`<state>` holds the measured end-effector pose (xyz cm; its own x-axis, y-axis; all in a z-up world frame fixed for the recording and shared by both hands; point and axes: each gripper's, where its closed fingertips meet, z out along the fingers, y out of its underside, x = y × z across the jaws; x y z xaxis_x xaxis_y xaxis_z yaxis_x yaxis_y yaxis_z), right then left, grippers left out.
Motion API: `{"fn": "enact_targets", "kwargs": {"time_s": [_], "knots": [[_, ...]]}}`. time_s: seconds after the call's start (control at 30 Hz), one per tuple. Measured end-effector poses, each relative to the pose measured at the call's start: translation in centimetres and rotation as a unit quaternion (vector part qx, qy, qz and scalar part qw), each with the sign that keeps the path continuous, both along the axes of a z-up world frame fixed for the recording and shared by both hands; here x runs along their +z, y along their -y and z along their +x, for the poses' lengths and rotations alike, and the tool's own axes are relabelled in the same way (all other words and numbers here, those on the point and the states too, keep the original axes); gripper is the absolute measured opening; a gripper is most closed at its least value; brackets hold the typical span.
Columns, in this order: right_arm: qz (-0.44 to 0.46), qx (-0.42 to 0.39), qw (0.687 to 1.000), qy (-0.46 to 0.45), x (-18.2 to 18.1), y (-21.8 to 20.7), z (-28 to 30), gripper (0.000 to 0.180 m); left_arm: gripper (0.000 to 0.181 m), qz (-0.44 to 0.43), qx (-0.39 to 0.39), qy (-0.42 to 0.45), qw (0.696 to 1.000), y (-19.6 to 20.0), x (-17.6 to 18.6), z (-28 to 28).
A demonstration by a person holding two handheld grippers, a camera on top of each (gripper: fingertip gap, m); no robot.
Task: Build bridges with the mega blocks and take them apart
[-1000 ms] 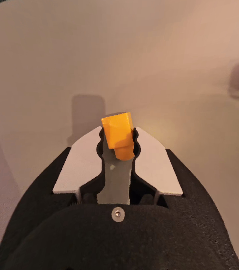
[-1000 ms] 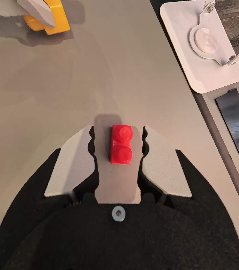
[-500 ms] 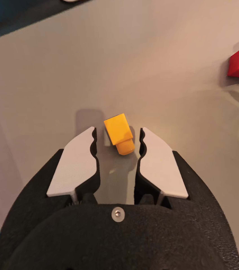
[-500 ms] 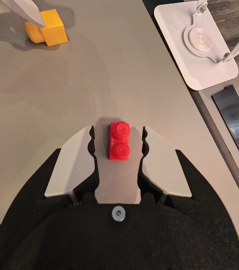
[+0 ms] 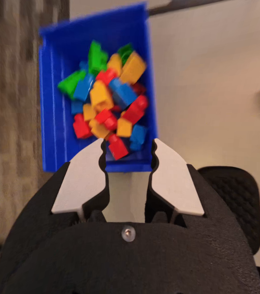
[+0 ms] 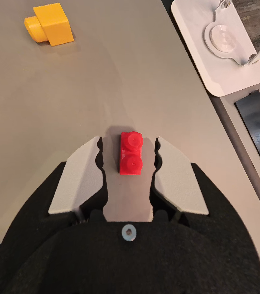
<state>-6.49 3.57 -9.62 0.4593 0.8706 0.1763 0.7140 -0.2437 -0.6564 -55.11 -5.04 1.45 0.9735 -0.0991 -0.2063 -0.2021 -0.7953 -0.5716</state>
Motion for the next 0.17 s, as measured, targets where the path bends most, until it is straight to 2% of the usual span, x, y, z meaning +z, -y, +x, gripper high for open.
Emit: {"fn": "enact_targets", "kwargs": {"time_s": [0.07,0.17], "knots": [[0.000,0.001,1.000,0.006,-0.1,0.0,-0.1,0.062,0.054,-0.040,0.056,0.025,0.997,0.8,-2.6,-4.3],[-0.003,0.001,1.000,0.005,-0.3,0.0,-0.2,0.062,0.058,-0.096,0.105,0.077,0.987,1.9,-7.1,-6.9]]}}
